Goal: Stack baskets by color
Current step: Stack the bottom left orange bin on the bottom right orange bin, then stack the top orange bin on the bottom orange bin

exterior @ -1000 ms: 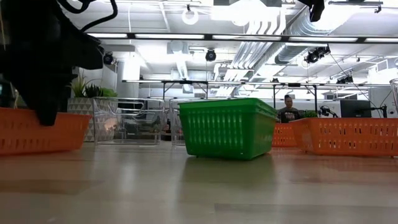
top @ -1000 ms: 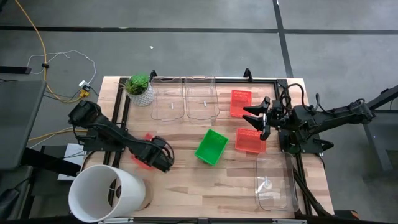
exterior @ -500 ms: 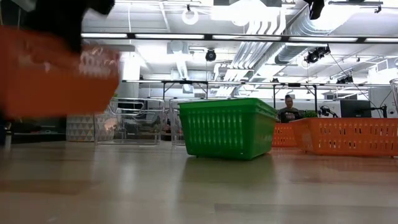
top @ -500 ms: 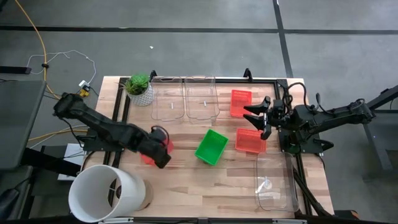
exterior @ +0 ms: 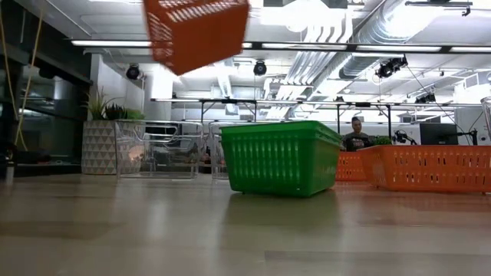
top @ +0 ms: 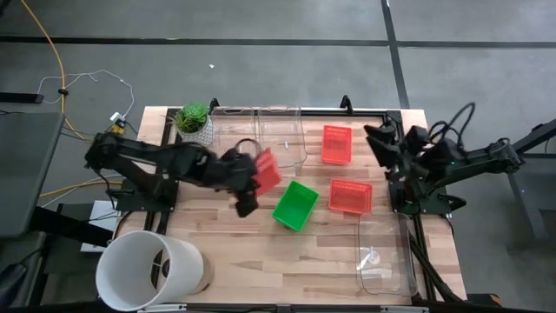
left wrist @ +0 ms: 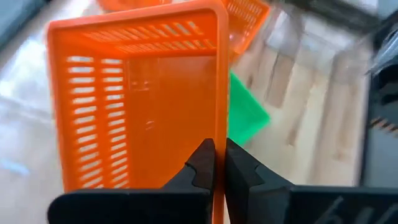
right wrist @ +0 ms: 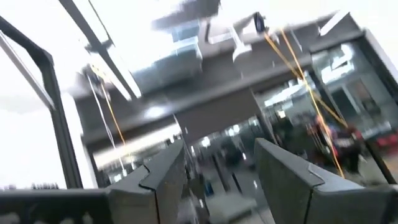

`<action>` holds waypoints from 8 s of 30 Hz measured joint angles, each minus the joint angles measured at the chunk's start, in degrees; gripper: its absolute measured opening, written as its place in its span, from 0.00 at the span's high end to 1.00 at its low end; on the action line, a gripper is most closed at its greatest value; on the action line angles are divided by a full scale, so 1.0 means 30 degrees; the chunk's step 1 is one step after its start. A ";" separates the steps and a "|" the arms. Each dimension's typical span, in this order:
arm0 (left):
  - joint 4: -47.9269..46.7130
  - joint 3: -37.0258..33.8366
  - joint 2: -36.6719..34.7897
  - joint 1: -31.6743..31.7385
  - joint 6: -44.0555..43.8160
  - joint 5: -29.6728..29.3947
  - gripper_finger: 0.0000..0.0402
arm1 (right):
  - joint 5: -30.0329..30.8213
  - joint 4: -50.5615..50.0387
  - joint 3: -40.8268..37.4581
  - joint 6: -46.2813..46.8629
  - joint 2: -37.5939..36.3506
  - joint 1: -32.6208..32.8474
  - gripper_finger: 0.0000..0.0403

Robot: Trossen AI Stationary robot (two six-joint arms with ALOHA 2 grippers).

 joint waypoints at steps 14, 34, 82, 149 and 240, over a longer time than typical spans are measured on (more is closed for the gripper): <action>1.3453 0.3500 0.8452 0.0398 1.2165 0.1420 1.00 | 0.0060 0.2229 0.0004 -0.1865 0.0002 0.0001 0.55; 1.6284 0.6977 1.4871 0.1723 1.4626 -0.0441 1.00 | 0.0985 0.2122 0.0000 -0.2382 -0.0005 -0.0005 0.55; 1.1642 0.8104 1.6506 0.1404 1.6408 -0.1428 0.64 | 0.0942 0.1408 -0.0007 -0.2389 -0.0007 0.0000 0.55; 2.6248 -1.7811 -1.3055 0.1243 0.3258 0.0302 0.57 | 0.2868 -3.4120 0.9850 1.4816 0.7894 -0.8688 0.55; 2.5801 -1.7811 -1.3117 0.1265 0.3136 -0.1139 0.57 | -0.8740 -2.9738 0.1560 0.1669 0.4404 -0.7124 1.00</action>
